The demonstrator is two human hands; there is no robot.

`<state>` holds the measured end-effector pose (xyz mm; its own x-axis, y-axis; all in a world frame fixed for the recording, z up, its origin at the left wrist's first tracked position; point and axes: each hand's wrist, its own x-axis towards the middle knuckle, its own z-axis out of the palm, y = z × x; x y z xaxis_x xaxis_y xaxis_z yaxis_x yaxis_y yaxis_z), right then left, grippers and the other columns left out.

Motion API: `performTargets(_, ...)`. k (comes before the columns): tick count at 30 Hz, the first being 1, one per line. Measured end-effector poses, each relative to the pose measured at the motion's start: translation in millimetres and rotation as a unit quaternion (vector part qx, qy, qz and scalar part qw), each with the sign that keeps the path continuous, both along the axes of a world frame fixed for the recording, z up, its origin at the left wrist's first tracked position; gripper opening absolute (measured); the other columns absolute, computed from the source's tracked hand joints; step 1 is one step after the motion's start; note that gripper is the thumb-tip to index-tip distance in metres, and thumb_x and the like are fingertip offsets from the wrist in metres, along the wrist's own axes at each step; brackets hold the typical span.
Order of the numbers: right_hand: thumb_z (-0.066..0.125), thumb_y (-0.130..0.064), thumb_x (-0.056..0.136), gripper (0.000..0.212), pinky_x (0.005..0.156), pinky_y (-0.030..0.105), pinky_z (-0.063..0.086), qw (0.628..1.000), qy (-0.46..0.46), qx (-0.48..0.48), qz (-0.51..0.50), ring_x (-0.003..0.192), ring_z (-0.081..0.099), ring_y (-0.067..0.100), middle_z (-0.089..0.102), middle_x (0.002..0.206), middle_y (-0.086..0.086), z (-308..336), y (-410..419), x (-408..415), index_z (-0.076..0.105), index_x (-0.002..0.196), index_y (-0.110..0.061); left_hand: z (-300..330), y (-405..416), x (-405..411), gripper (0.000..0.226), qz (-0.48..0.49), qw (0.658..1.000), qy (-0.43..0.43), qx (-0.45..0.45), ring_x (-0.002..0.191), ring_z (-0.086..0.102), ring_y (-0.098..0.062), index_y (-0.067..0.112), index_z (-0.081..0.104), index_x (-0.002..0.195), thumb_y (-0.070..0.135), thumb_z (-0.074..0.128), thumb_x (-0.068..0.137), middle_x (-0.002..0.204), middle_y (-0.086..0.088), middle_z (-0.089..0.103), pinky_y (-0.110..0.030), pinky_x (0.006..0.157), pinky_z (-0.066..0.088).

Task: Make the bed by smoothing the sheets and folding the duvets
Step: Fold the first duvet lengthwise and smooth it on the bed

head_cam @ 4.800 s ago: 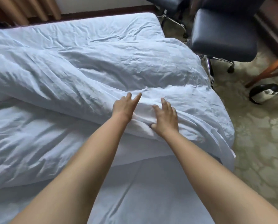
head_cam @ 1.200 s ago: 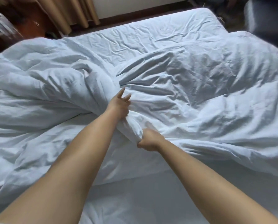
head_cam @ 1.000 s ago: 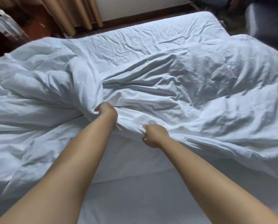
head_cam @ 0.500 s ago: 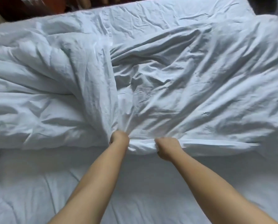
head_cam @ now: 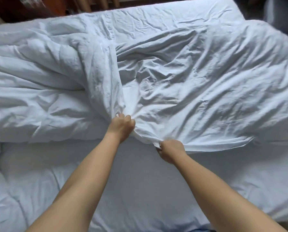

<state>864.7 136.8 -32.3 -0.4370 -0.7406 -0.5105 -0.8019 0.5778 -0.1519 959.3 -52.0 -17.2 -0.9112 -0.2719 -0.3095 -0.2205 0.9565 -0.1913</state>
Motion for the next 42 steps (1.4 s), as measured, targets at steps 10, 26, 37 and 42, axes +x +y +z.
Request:
performTargets(10,0.088,-0.018,0.053,0.028,0.04,0.026,0.043,0.954,0.154,-0.252,-0.048,0.045,0.06,0.029,0.062,0.055,0.009,76,0,22,0.063,0.058,-0.008,88,12,40,0.015,-0.065,0.976,0.154,-0.136,0.037,0.042,-0.014,0.016,0.046,0.032,0.002,0.041,0.035,0.039,-0.001,0.04,-0.019,0.054,0.017)
performTargets(26,0.05,-0.027,0.093,0.046,0.101,0.038,0.036,0.994,-0.043,0.088,0.05,0.128,0.04,0.028,0.044,0.134,0.009,9,71,59,0.041,0.138,-0.019,25,83,76,0.041,0.063,0.984,-0.167,-0.007,0.124,0.043,-0.024,0.019,0.049,0.131,0.009,0.052,0.091,0.132,-0.005,0.044,-0.035,0.09,0.041)
performTargets(37,0.049,-0.035,0.094,0.055,0.101,0.039,0.041,0.996,-0.055,-0.057,0.049,0.132,0.037,0.024,0.04,0.143,0.002,83,4,51,0.032,0.145,-0.023,110,38,84,0.04,0.101,0.982,-0.151,-0.045,0.125,0.041,-0.022,0.021,0.05,0.13,0.011,0.048,0.091,0.13,-0.003,0.046,-0.035,0.093,0.04)
performTargets(42,0.047,-0.036,0.095,0.059,0.104,0.039,0.039,0.997,-0.044,-0.062,0.033,0.136,0.035,0.025,0.035,0.149,0.002,105,-51,60,0.026,0.149,-0.023,132,-12,86,0.044,0.084,0.989,-0.112,-0.048,0.126,0.042,-0.022,0.024,0.05,0.133,0.012,0.047,0.09,0.13,-0.002,0.048,-0.035,0.092,0.042)
